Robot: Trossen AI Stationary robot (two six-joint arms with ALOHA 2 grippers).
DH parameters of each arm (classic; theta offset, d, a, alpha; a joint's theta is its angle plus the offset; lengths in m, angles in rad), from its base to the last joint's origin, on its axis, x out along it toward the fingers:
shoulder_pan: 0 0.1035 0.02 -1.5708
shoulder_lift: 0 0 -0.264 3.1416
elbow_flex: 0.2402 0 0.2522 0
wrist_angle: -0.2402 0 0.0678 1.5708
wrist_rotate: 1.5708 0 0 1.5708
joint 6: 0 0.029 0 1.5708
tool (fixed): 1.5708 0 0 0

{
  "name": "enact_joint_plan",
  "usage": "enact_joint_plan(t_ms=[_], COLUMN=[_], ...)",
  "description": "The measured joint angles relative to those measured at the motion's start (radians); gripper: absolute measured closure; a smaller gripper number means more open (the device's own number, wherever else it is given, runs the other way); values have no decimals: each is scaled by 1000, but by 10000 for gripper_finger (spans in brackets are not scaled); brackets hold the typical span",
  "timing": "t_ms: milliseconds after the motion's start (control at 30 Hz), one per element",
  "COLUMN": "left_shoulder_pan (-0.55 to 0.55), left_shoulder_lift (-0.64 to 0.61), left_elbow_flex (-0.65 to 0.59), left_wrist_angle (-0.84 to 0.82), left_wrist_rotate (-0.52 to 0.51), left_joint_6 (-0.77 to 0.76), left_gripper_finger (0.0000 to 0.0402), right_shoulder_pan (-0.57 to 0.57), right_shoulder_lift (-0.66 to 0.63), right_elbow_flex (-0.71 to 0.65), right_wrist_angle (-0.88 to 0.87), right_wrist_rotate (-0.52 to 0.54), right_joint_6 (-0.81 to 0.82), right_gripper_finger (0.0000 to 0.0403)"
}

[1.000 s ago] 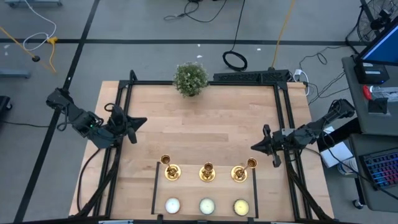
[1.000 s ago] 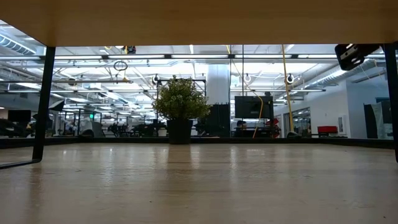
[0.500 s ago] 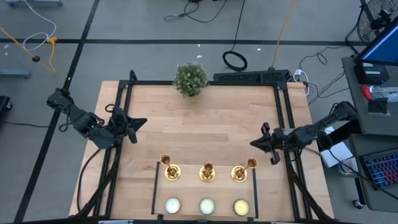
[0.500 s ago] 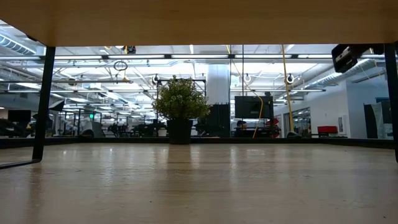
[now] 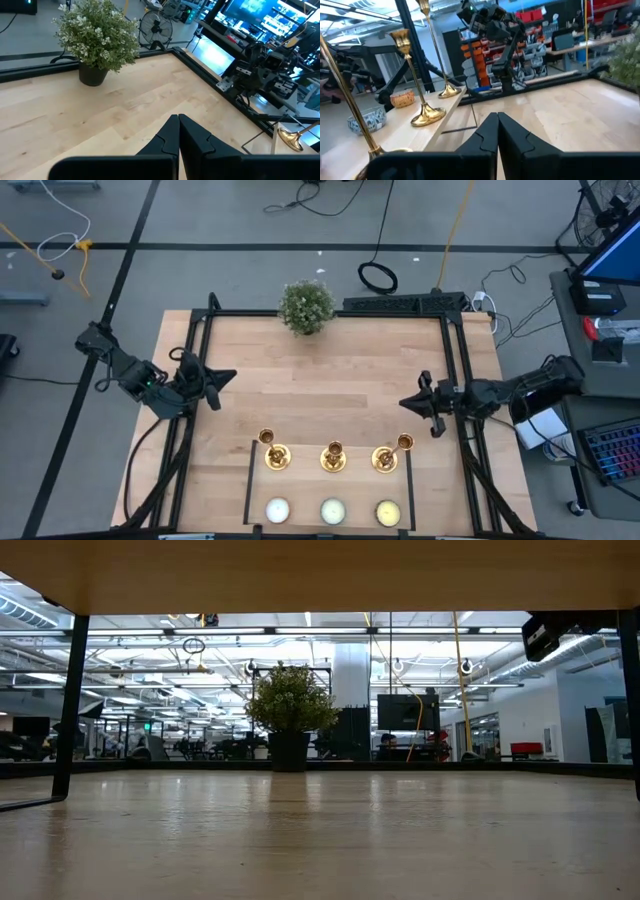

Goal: Pick & Place candle stick holders
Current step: Return to Home Position

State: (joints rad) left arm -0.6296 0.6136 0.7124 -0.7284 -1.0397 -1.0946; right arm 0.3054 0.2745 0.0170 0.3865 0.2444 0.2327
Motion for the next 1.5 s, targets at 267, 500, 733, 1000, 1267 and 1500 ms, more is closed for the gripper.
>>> enact_joint_plan(t_ms=[267, 500, 733, 1000, 1267, 1500], left_shoulder_pan=[0, 0, 0, 0, 0, 1], left_shoulder_lift=[0, 0, 0, 0, 0, 0], left_elbow_flex=[0, 0, 0, 0, 1, 1], left_wrist_angle=[0, 0, 1, 1, 1, 1], left_wrist_rotate=[0, 0, -8, -8, -33, -40], left_joint_6=[-3, -15, -33, -41, -41, -41], left_gripper_finger=[396, 397, 397, 399, 399, 398], right_shoulder_pan=[-123, -219, -335, -408, -419, -418], right_shoulder_lift=[0, 0, -12, -53, -179, -271], right_elbow_flex=[-2, -2, 4, 41, 118, 120], right_wrist_angle=[-27, -40, -32, -116, -429, -506], right_wrist_rotate=[-93, -95, -198, -328, -323, -293], right_joint_6=[18, 10, -39, -40, -91, -89], right_gripper_finger=[403, 403, 403, 403, 403, 403])
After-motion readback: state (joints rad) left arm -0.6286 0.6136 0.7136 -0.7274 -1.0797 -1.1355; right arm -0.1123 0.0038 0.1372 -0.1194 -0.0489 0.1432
